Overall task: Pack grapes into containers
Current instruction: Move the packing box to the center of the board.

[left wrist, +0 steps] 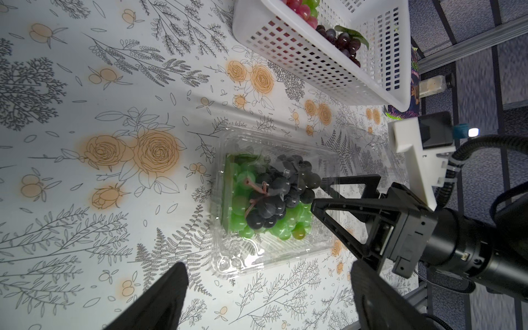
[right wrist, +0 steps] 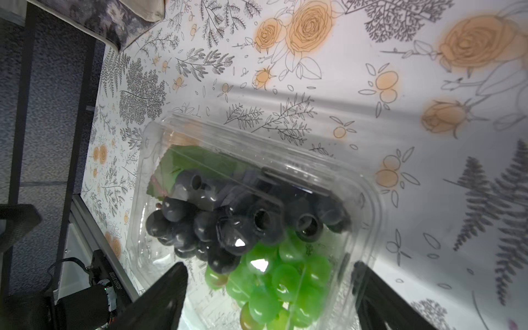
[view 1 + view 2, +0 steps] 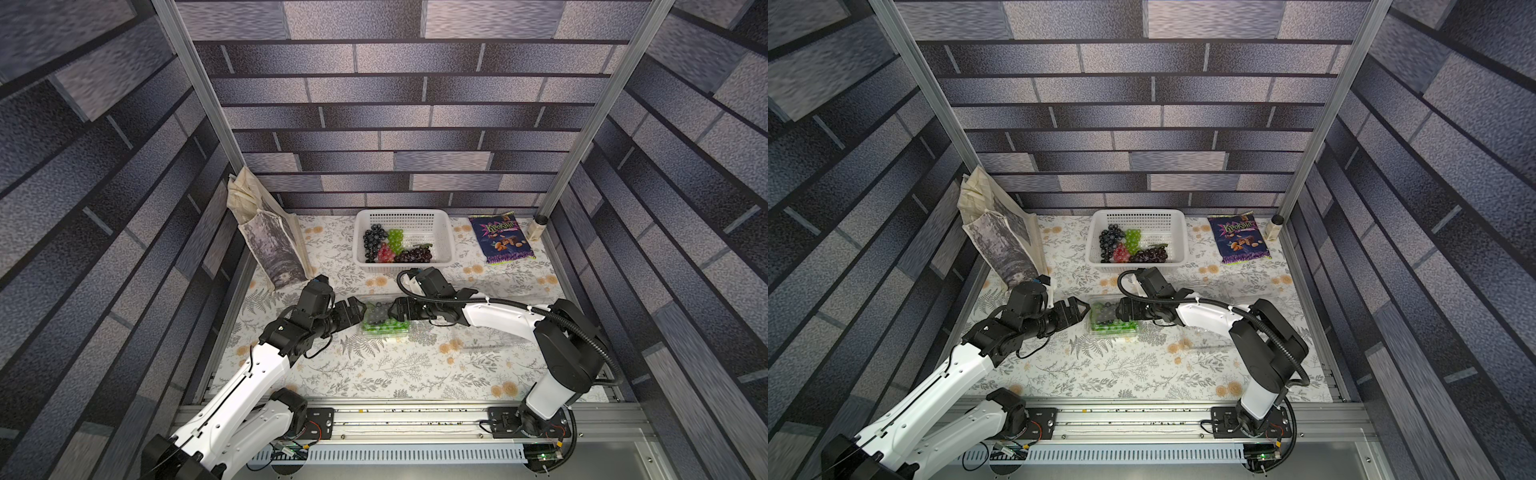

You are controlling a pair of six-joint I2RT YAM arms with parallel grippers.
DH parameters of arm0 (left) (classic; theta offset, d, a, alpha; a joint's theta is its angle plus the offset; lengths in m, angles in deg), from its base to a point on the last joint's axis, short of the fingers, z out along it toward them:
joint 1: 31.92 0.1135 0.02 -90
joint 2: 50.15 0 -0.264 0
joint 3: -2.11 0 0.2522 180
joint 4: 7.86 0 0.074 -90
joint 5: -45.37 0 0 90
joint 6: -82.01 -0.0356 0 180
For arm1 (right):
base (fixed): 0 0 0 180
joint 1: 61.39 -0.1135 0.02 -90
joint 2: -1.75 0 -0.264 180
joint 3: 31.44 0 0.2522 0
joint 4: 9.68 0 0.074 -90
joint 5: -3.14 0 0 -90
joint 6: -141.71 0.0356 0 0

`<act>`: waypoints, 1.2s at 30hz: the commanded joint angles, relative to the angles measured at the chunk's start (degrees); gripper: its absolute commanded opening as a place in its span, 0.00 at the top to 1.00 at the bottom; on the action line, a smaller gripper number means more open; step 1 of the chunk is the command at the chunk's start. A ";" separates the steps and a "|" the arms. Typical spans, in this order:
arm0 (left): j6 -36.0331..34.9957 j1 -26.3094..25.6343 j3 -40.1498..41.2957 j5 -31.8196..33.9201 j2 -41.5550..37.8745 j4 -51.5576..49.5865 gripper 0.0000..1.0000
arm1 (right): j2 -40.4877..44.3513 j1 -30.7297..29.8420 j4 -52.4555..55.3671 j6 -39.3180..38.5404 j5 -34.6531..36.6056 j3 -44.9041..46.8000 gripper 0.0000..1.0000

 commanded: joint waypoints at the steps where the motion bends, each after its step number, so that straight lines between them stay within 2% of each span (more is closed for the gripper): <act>1: -1.61 0.01 -1.53 1.46 -0.95 -0.98 0.09 | -2.22 -1.23 -2.18 -0.05 -2.09 -3.26 0.11; 5: -1.52 -0.04 -1.49 1.25 -1.03 -1.16 0.09 | -4.49 -3.19 -3.23 2.19 -2.27 -5.39 0.12; 20: -1.07 -0.03 -0.85 0.81 -2.12 -0.82 0.09 | -1.61 -9.45 -7.42 9.36 0.99 1.87 0.14; 30: -0.94 0.29 -2.18 2.68 -4.07 -4.13 0.09 | -7.03 -11.86 -9.53 10.91 0.27 -4.90 0.16; 36: -0.86 2.94 -4.01 3.36 -5.61 -9.15 0.09 | -12.40 -12.29 -10.76 11.87 -1.72 -11.09 0.17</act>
